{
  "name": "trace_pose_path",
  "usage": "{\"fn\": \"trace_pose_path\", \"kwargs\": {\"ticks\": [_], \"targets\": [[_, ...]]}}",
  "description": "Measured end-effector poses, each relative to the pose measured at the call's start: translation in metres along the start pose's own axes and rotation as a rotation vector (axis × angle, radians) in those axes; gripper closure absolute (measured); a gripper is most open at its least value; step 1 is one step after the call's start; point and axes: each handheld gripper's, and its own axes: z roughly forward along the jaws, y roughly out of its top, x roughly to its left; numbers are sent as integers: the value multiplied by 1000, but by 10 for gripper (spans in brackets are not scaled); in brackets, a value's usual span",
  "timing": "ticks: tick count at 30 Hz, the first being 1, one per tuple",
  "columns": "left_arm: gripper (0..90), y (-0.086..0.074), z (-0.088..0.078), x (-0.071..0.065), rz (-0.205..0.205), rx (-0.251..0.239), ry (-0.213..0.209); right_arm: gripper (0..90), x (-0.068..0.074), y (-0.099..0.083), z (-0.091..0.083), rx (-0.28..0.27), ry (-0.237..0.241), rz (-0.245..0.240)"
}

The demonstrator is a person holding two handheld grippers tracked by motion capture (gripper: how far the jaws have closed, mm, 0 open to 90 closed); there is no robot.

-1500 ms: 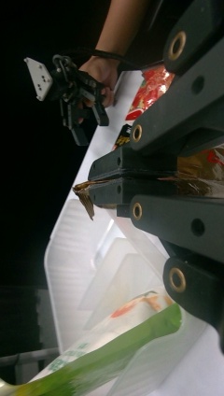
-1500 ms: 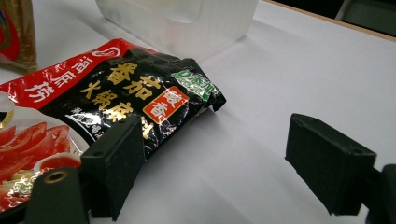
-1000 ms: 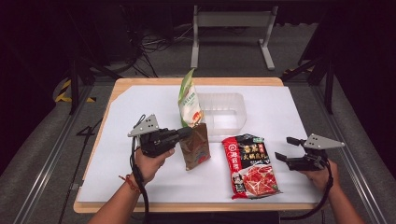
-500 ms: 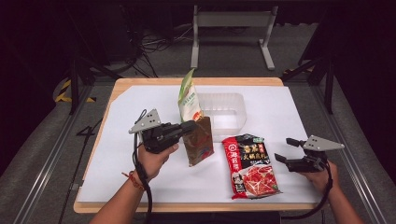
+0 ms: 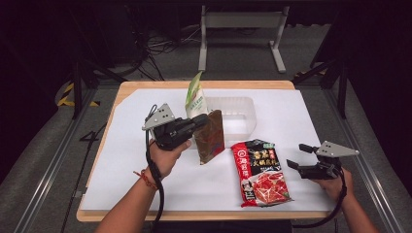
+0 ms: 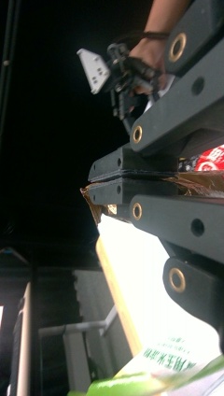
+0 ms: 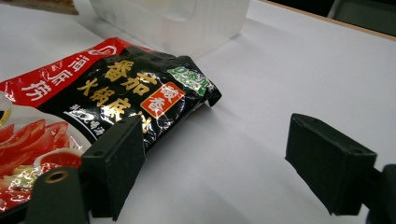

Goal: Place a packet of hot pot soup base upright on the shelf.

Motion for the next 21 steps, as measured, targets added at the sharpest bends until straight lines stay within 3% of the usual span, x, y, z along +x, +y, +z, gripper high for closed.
{"fn": "trace_pose_path", "kwargs": {"ticks": [5,7,12,14,16,21], "targets": [[880,8,3,2,16,0,55,200,0,0,0,3,-1,0],[881,13,7,7,-7,-14,88,200,0,0,0,3,-2,1],[880,17,14,11,-8,-10,126,199,0,0,0,3,-3,3],[880,19,23,15,-18,-10,162,199,0,0,0,4,-3,1],[880,20,25,18,-26,-6,162,199,0,0,0,5,-4,1],[880,22,41,29,-51,0,214,197,-1,-1,0,5,-5,-1]]}}
